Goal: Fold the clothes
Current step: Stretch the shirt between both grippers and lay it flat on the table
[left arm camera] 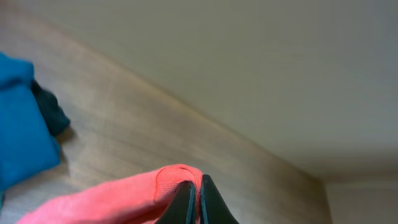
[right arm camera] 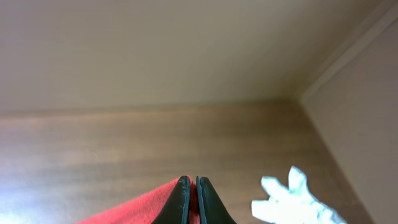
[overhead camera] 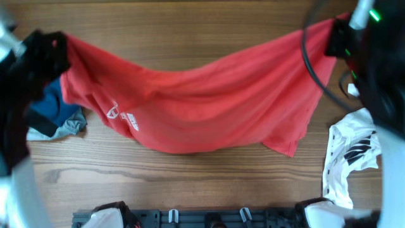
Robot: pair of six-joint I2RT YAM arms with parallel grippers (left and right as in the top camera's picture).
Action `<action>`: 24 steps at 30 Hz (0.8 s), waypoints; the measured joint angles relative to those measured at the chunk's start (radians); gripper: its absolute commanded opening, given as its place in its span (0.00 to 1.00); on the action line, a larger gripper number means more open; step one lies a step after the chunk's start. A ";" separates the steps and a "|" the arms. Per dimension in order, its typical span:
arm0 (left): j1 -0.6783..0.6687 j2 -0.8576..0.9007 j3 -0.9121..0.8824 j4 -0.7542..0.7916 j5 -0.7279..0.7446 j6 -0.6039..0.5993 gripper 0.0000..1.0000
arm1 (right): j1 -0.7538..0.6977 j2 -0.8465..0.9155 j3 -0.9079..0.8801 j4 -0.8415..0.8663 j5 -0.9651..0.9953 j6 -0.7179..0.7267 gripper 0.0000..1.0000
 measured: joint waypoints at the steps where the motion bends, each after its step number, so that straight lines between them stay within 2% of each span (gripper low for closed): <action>1: 0.000 0.056 0.000 0.002 0.008 0.000 0.04 | -0.026 0.068 0.000 0.003 -0.050 0.001 0.04; 4: -0.006 0.271 -0.006 0.072 0.025 0.000 0.04 | -0.099 0.279 0.000 0.072 -0.196 0.001 0.04; 9: -0.058 0.555 0.025 0.487 0.069 0.041 0.04 | -0.185 0.534 0.029 0.413 -0.322 0.022 0.04; 11: -0.060 0.581 0.089 0.589 0.074 0.042 0.04 | -0.221 0.551 0.150 0.453 -0.335 0.076 0.04; 12: -0.059 0.599 0.196 0.673 0.075 0.031 0.04 | -0.253 0.550 0.276 0.471 -0.347 0.111 0.04; 14: -0.047 0.579 0.374 0.702 0.076 0.018 0.04 | -0.305 0.527 0.450 0.463 -0.359 0.134 0.04; 16: -0.032 0.541 0.528 0.594 0.088 0.015 0.04 | -0.344 0.480 0.546 0.372 -0.366 0.135 0.04; 17: -0.027 0.513 0.572 0.499 0.093 0.014 0.04 | -0.351 0.460 0.570 0.297 -0.369 0.135 0.04; 18: -0.026 0.488 0.596 0.343 0.099 0.016 0.04 | -0.351 0.450 0.576 0.189 -0.370 0.132 0.04; 19: -0.026 0.465 0.604 0.093 0.108 0.032 0.04 | -0.351 0.452 0.563 0.056 -0.372 0.128 0.04; 21: -0.041 0.491 0.589 -0.210 0.106 0.086 0.04 | -0.351 0.487 0.497 -0.176 -0.373 0.113 0.04; 24: -0.081 0.581 0.493 -0.432 0.101 0.172 0.04 | -0.351 0.553 0.340 -0.333 -0.373 0.088 0.04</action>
